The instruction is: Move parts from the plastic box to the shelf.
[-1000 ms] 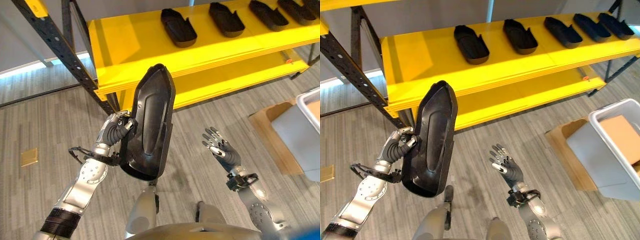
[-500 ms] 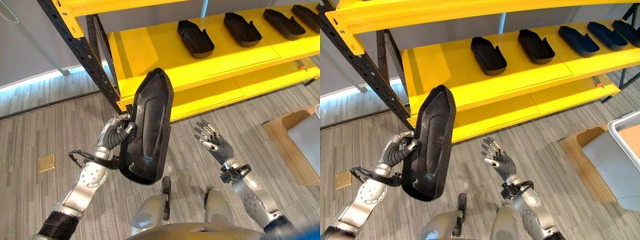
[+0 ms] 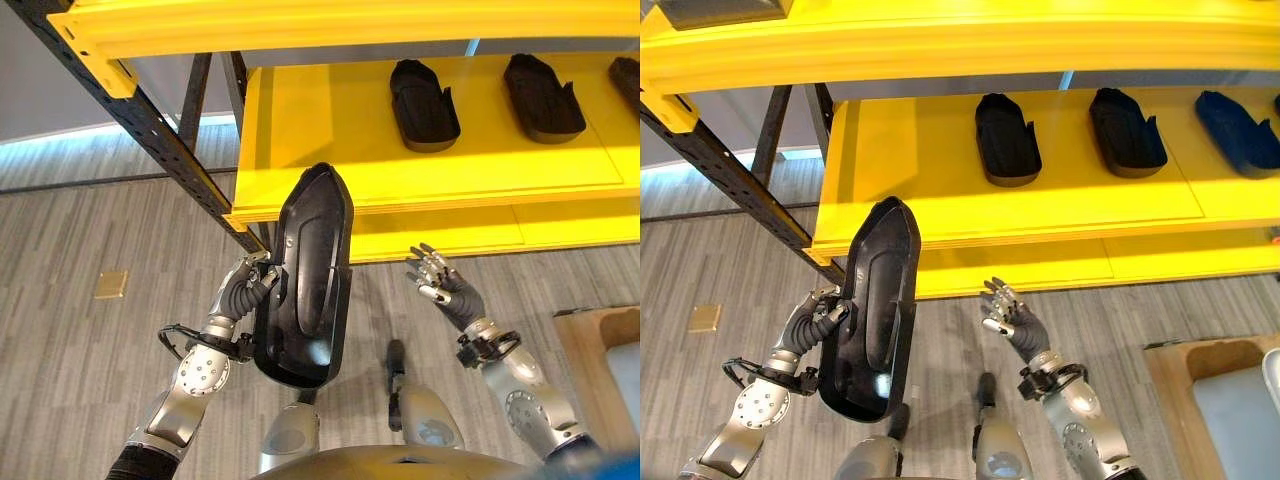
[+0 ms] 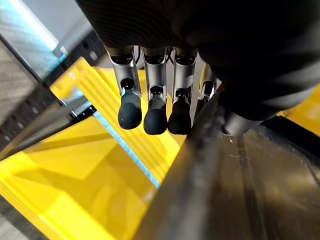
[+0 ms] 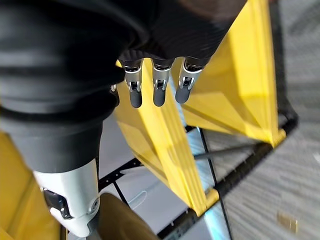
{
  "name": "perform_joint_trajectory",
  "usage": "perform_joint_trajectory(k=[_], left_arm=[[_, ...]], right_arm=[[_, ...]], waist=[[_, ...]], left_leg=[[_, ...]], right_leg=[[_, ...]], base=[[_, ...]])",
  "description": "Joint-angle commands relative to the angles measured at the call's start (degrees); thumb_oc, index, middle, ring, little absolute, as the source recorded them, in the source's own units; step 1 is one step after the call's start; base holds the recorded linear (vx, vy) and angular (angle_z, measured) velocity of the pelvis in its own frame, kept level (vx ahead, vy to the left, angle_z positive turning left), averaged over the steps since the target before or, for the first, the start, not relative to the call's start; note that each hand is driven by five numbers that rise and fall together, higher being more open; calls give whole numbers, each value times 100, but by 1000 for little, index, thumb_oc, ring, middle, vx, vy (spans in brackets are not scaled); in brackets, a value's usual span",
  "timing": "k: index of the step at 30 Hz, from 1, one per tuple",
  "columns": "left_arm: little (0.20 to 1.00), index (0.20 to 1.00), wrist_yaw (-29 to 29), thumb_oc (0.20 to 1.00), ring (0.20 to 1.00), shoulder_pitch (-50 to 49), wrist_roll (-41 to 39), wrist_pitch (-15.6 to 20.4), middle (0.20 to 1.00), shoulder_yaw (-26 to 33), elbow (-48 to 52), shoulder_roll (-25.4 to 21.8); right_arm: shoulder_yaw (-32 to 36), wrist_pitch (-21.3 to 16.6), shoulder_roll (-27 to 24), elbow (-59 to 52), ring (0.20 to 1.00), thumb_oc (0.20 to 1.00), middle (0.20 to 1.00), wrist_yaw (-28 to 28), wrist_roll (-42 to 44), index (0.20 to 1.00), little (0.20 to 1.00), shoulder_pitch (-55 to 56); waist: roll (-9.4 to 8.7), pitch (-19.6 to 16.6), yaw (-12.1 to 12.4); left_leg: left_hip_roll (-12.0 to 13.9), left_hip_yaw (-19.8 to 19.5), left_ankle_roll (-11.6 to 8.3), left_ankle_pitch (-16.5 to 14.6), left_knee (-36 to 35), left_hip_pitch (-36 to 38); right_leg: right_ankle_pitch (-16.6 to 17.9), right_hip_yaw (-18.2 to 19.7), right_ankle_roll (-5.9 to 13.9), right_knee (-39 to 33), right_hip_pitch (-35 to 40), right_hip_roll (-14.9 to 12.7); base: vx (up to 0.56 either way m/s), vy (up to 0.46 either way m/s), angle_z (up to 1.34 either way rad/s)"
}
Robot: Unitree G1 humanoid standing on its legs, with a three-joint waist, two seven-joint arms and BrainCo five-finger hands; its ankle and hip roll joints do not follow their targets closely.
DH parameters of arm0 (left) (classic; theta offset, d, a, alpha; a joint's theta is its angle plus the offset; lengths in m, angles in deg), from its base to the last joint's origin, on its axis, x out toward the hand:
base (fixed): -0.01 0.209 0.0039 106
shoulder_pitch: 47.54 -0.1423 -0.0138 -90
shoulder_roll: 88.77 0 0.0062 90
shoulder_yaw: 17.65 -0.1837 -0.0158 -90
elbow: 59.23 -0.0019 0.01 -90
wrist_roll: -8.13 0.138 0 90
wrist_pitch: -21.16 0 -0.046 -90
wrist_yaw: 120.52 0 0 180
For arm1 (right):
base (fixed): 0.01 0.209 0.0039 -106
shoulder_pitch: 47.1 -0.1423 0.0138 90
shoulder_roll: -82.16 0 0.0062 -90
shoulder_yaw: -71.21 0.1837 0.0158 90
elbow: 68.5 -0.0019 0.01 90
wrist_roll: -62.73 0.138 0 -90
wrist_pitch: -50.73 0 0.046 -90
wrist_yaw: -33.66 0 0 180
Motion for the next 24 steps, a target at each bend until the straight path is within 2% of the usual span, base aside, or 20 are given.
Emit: perform_joint_trajectory(k=[1,2,4,6,8,9,10,11,12,13,14,16,17,18,19,20,22,23,24], left_arm=[[200,200,-133,200,200,117,-319,324,200,386,660,-484],[200,200,-95,200,200,113,-334,302,200,405,706,-497],[200,200,-9,200,200,54,-359,285,200,444,783,-482],[200,200,21,200,200,18,-357,275,200,458,803,-480],[200,200,52,200,200,-6,-377,281,200,502,848,-457],[200,200,82,200,200,-8,-423,288,200,501,849,-432],[200,200,102,200,200,30,-540,306,200,480,853,-410],[200,200,111,200,200,227,-687,317,200,381,858,-423],[200,200,103,200,200,303,-684,311,200,359,840,-434],[200,200,115,200,200,317,-763,314,200,362,836,-419],[200,200,136,200,200,348,-878,295,200,331,805,-382],[200,200,24,200,200,520,-765,296,200,273,741,-400],[200,200,17,200,200,470,-784,325,200,308,688,-305],[200,200,13,200,200,467,-780,328,200,303,684,-307],[200,200,-28,200,200,544,-704,345,200,261,707,-290],[200,200,-7,200,200,564,-708,353,200,253,724,-287],[200,200,-42,200,200,677,-664,335,200,233,728,-364],[200,200,-166,200,200,807,-609,343,200,255,717,-460],[200,200,-170,200,200,810,-607,345,200,253,714,-463]], right_arm=[[-176,-226,243,-329,1000,1000,1000,-74,165,1000,1000,141],[-121,-211,246,-296,1000,1000,1000,-77,189,1000,1000,176],[38,-179,187,-302,1000,1000,1000,-125,199,1000,1000,316],[72,-162,171,-310,1000,1000,1000,-140,207,1000,1000,363],[109,-161,113,-307,1000,1000,1000,-196,212,1000,1000,423],[76,-162,78,-275,1000,1000,1000,-189,147,1000,1000,399],[60,-174,53,-249,1000,1000,1000,-179,131,1000,1000,369],[70,-240,-131,-273,1000,1000,1000,-157,44,1000,1000,274],[71,-260,-174,-256,1000,1000,1000,-138,47,1000,1000,218],[61,-270,-207,-263,1000,1000,1000,-153,48,1000,1000,195],[125,-334,-309,-315,1000,1000,1000,-84,-1,1000,1000,210],[227,-402,-275,-325,1000,1000,1000,-8,57,1000,1000,223],[280,-344,-105,-324,1000,1000,1000,-43,106,1000,1000,412],[280,-344,-101,-323,1000,1000,1000,-45,105,1000,1000,417],[269,-262,97,-327,1000,1000,1000,-169,597,1000,1000,453],[249,-220,145,-377,1000,1000,1000,-297,725,1000,1000,484],[187,-169,252,-449,1000,1000,1000,-297,833,1000,1000,582],[86,-141,348,-405,1000,1000,1000,-319,866,1000,1000,603],[86,-142,352,-404,1000,1000,1000,-319,865,1000,1000,602]], waist=[[-345,-230,-31],[-328,-232,-19],[-303,-280,-37],[-297,-293,-56],[-304,-298,-38],[-316,-272,-1],[-341,-193,81],[-457,69,186],[-478,110,177],[-455,112,175],[-324,126,148],[-137,167,86],[-37,94,58],[-47,83,65],[-48,77,32],[-56,72,26],[-139,102,23],[-238,109,44],[-241,109,48]], left_leg=[[159,30,-85,-943,423,155],[247,-20,-103,-972,449,259],[352,-39,-144,-1019,497,382],[383,-29,-160,-1022,489,410],[427,33,-233,-977,777,290],[382,17,-301,-788,1164,124],[283,-39,-348,-469,1632,-189],[118,-9,-384,-16,2590,-962],[219,127,-364,59,2488,-1139],[478,251,-372,183,2174,-1186],[1208,755,-377,467,898,-1296],[1544,1267,-452,900,227,-1227],[1457,1279,-468,565,326,-1023],[1446,1287,-462,552,341,-1032],[1317,1345,-478,449,559,-1110],[1242,1406,-485,401,651,-1142],[1087,1504,-510,245,950,-1259],[1027,1570,-528,89,1206,-1362],[1027,1573,-526,80,1217,-1364]], right_leg=[[-443,390,722,834,-647,-875],[-693,357,687,1277,-683,-857],[-1011,277,654,1676,-640,-847],[-1057,239,635,1701,-596,-851],[-1183,154,563,1691,-453,-844],[-1238,154,474,1610,-333,-797],[-1284,158,387,1538,-216,-767],[-1341,43,239,1480,-35,-850],[-1387,-36,235,1468,10,-874],[-1450,-83,263,1479,41,-876],[-1557,-206,391,1457,182,-952],[-1552,-249,493,1634,136,-1041],[-1524,-143,610,1840,62,-1207],[-1522,-134,619,1840,53,-1218],[-1418,-99,732,1776,120,-1376],[-1353,-103,783,1724,169,-1464],[-1244,-30,858,1481,327,-1632],[-1164,-1,885,1184,453,-1708],[-1158,1,887,1172,458,-1709]], base=[[191,-192,34],[190,-184,39],[208,-203,33],[99,-104,25],[67,-113,17],[7,-94,16],[-115,-125,14],[-130,-104,10],[-84,-73,18],[95,103,48],[137,179,63],[157,291,90],[134,267,55],[164,293,-16],[117,177,-51],[163,240,-50],[168,194,-9],[151,150,13],[151,143,-7]])
